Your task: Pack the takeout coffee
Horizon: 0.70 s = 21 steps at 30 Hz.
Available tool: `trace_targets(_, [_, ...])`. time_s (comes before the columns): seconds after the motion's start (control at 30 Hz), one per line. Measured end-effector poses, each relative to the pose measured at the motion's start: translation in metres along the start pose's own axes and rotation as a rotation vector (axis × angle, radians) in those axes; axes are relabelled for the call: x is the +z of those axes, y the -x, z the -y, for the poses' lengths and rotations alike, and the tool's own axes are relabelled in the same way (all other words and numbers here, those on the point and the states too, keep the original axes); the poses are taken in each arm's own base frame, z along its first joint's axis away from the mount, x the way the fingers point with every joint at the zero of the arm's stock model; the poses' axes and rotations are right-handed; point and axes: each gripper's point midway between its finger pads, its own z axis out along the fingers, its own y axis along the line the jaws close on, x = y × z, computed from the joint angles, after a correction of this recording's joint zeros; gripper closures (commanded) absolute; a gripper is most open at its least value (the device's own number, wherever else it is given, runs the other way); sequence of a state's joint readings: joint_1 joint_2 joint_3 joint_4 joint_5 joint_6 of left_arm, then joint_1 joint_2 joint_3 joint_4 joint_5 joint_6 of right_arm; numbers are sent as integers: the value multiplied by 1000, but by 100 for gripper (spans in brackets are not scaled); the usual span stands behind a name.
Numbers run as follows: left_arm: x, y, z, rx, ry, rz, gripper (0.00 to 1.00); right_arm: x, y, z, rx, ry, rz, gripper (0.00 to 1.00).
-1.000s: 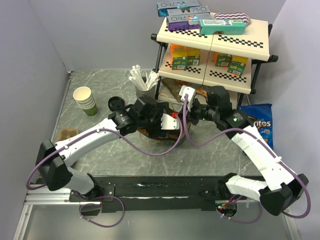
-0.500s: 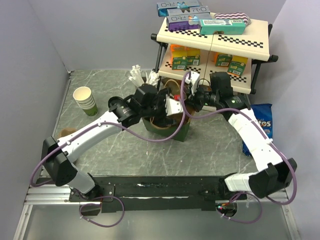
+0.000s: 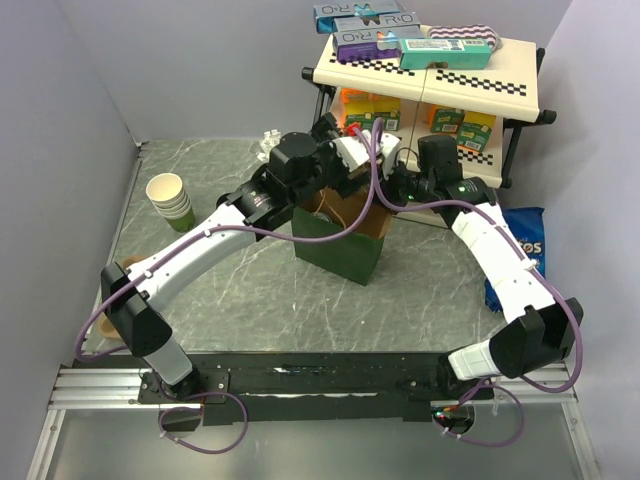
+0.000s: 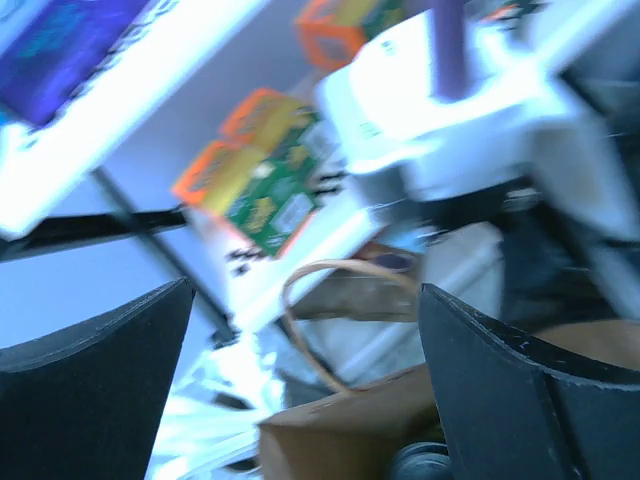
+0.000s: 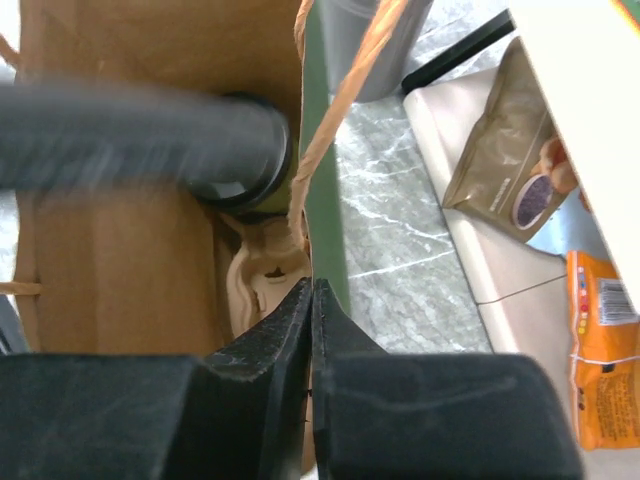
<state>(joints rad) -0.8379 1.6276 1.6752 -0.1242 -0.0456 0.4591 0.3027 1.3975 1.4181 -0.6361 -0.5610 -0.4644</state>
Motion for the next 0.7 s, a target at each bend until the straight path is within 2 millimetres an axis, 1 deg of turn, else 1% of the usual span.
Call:
trace_targets(0.03, [0, 0, -7, 6, 36, -4, 1, -1, 1, 1, 2, -4, 2, 84])
trace_targets(0.07, [-1, -1, -13, 16, 70, -11, 1, -2, 3, 3, 2, -9, 4, 74])
trace_targets(0.13, [-2, -2, -24, 32, 122, -21, 0, -3, 6, 4, 4, -16, 9, 71])
trace_targets(0.17, [-3, -3, -30, 43, 149, -30, 1, -4, 7, 5, 1, -22, 11, 64])
trace_targets(0.23, [-5, -4, -39, 57, 186, -40, 1, -5, 9, 6, 0, -24, 14, 58])
trace_targets(0.27, [-6, -6, -43, 63, 201, -47, 1, -6, 9, 6, 0, -25, 13, 49])
trace_targets(0.33, [-7, -7, -50, 68, 215, -55, 1, -7, 11, 6, 0, -25, 15, 42])
trace_targets(0.37, [-9, -7, -54, 68, 221, -59, 1, -8, 12, 5, 0, -25, 17, 34])
trace_targets(0.43, [-12, -3, -62, 66, 232, -60, 1, -10, 13, 4, 1, -27, 19, 31])
trace_targets(0.47, [-14, 0, -69, 65, 240, -59, 1, -13, 14, 3, 1, -28, 22, 28])
trace_targets(0.53, [-21, 8, -85, 58, 258, -52, 1, -20, 19, 1, -2, -32, 29, 26])
trace_targets(0.6, [-32, 14, -111, 41, 294, -44, 1, -30, 31, 0, -15, -46, 58, 24])
trace_targets(0.7, [-50, 11, -152, -7, 352, -51, 1, -54, 50, -4, -49, -86, 114, 22])
